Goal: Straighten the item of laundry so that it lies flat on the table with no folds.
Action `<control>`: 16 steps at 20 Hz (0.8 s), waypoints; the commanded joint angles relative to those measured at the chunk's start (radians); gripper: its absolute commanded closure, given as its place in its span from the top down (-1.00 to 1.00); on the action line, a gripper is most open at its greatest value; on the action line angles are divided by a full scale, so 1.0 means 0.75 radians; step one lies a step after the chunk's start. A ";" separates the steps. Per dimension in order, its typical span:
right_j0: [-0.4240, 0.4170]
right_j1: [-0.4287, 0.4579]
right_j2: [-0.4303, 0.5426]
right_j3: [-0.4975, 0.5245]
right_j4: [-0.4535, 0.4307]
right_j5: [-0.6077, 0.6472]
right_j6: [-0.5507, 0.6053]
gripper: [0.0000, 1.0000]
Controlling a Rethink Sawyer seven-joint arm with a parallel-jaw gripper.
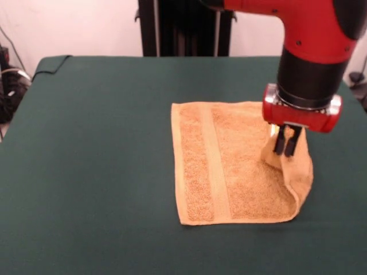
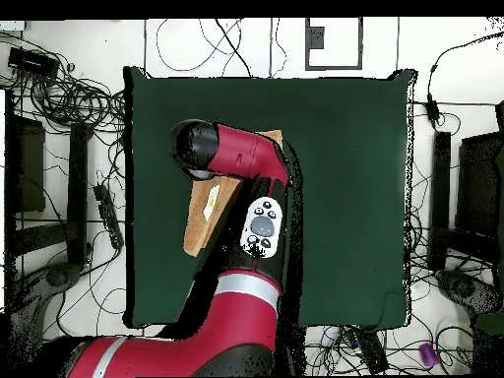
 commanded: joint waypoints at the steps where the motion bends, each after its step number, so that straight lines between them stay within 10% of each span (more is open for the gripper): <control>1: 0.104 0.056 0.062 -0.006 0.130 -0.067 0.565 -1.00; 16: 0.180 0.326 -0.087 -0.540 0.157 0.218 0.961 -1.00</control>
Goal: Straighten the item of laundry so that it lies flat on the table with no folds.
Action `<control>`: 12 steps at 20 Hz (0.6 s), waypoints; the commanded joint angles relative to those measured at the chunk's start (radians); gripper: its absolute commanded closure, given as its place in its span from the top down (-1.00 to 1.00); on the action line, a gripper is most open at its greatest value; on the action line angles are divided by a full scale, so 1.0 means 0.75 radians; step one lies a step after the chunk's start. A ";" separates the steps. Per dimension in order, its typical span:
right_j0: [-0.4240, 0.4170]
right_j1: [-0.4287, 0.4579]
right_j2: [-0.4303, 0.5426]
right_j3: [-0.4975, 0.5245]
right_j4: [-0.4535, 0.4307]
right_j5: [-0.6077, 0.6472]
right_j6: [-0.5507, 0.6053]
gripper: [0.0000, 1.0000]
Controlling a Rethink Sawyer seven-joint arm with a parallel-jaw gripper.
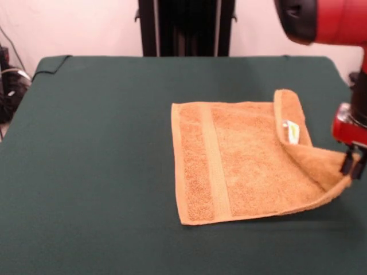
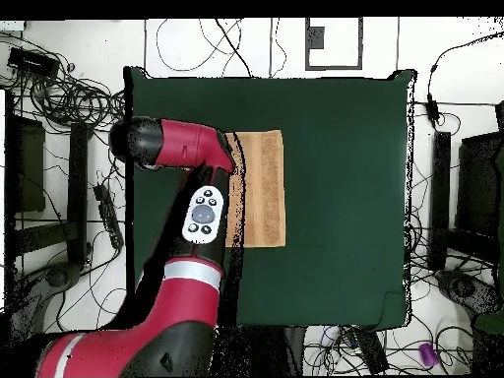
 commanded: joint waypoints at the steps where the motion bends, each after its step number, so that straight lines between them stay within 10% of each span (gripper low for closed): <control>1: -0.008 0.136 -0.021 -0.289 0.037 0.226 0.411 -1.00; 12: -0.091 0.123 0.024 -0.329 -0.016 0.256 0.287 -1.00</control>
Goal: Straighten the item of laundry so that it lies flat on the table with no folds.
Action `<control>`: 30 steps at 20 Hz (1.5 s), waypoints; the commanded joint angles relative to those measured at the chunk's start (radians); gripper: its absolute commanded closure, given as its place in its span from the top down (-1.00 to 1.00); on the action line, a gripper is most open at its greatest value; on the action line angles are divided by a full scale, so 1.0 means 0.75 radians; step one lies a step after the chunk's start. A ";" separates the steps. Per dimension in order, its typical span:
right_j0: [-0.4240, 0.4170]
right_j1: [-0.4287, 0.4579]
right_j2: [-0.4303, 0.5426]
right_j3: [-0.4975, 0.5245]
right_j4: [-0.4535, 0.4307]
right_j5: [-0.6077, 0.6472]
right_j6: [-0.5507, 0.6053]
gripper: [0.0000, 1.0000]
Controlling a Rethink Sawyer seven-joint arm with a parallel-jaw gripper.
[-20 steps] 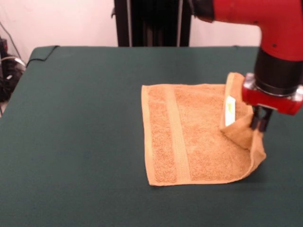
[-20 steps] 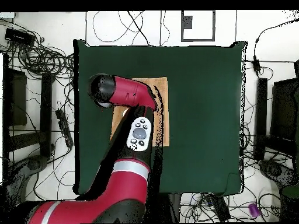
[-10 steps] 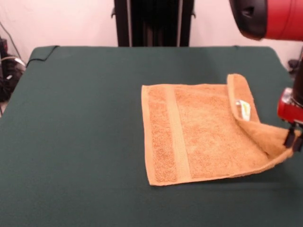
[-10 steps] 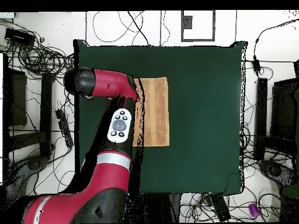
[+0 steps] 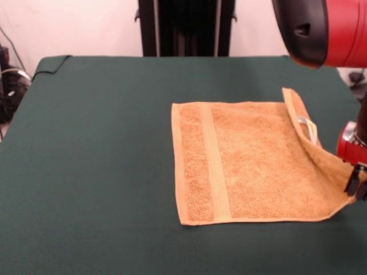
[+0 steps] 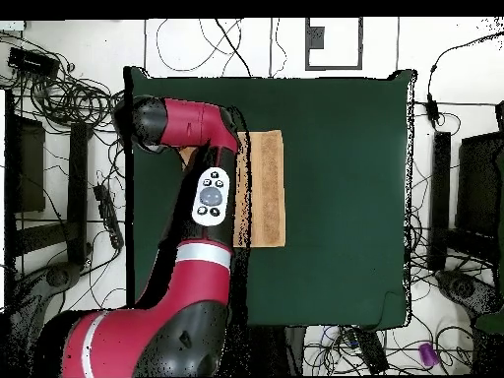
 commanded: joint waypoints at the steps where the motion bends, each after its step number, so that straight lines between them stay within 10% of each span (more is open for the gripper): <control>1: -0.031 0.010 0.045 -0.074 -0.007 0.118 0.220 -1.00; 10: -0.025 0.328 -0.210 -0.566 0.127 0.364 0.621 -1.00; 22: -0.002 0.373 -0.328 -0.622 0.229 0.411 0.761 -1.00; 30: 0.005 -0.001 -0.145 -0.113 0.108 0.360 0.405 -1.00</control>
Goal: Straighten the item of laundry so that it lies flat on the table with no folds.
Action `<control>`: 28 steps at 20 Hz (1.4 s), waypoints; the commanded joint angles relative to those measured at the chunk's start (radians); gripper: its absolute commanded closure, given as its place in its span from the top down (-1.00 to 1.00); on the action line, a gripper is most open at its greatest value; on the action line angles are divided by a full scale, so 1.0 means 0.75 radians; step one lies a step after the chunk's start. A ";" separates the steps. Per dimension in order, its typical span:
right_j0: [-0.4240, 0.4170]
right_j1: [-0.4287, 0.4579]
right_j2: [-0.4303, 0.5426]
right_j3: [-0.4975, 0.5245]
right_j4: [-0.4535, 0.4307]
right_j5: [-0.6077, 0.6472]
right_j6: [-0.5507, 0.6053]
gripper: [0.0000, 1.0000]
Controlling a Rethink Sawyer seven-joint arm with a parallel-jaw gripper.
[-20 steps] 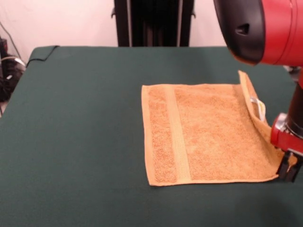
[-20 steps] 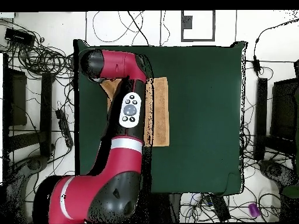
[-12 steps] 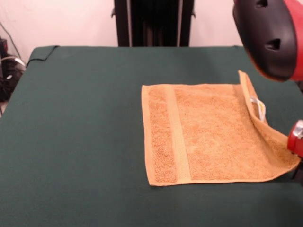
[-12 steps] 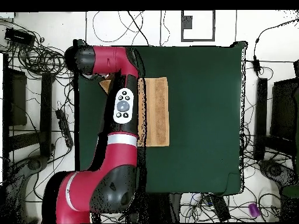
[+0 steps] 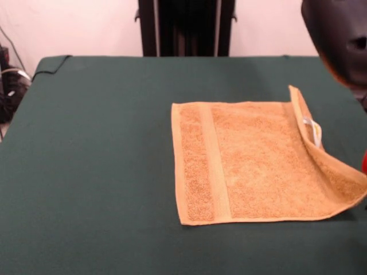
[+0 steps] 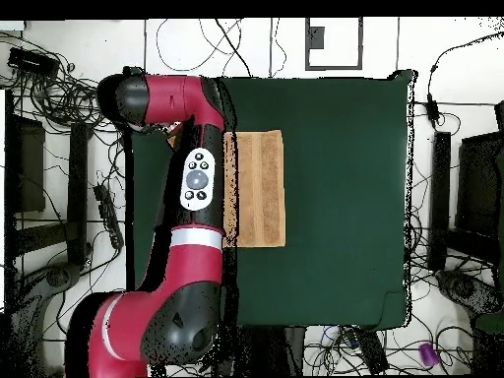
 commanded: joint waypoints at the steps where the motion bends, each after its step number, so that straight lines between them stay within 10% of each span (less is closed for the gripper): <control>1: 0.008 -0.292 0.137 0.413 -0.054 0.106 0.008 -1.00; 13: -0.125 -0.443 0.203 0.489 -0.178 0.165 -0.309 -1.00; 28: -0.237 -0.822 0.425 1.142 -0.428 -0.146 -0.697 -1.00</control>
